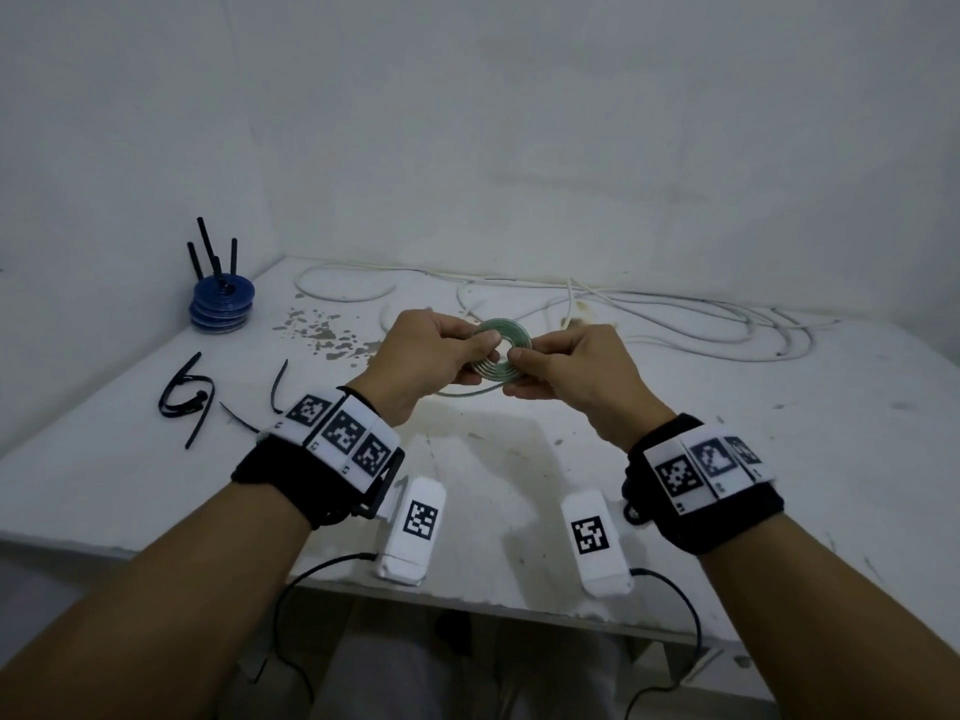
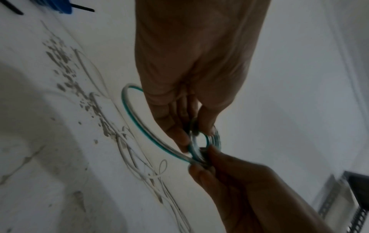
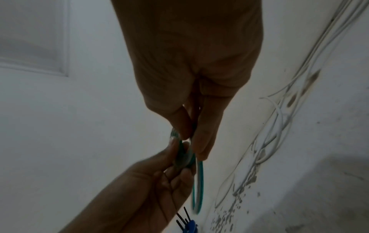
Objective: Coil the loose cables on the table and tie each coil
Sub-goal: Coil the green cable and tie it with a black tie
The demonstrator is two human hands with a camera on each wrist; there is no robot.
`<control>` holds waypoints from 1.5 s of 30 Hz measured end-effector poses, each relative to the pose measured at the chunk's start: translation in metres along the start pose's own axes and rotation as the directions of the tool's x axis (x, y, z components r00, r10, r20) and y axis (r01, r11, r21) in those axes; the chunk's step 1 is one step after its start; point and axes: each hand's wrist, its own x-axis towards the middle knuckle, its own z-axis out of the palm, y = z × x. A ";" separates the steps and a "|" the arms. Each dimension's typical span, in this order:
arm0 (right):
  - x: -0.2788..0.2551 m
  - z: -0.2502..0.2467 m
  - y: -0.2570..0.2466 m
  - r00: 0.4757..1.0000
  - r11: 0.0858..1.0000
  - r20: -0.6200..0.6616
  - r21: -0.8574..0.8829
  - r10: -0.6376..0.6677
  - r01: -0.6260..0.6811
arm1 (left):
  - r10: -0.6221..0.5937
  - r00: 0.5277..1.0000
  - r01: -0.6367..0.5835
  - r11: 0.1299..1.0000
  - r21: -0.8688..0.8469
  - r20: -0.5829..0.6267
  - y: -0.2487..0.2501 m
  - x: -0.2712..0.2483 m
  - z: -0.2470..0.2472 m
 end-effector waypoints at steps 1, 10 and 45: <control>0.001 0.002 0.001 0.999 1.000 -0.045 0.026 -0.003 0.004 | 0.006 0.998 -0.002 0.998 0.062 -0.059 -0.001 0.000 0.002; 0.005 0.006 0.001 0.983 0.969 -0.185 0.243 0.012 0.034 | -0.222 0.972 0.205 0.960 -0.189 -0.076 -0.004 -0.006 -0.004; 0.008 -0.025 -0.008 0.956 0.814 -0.004 -0.524 -0.295 0.249 | 0.212 0.975 -0.221 0.954 0.204 0.067 0.009 0.004 -0.014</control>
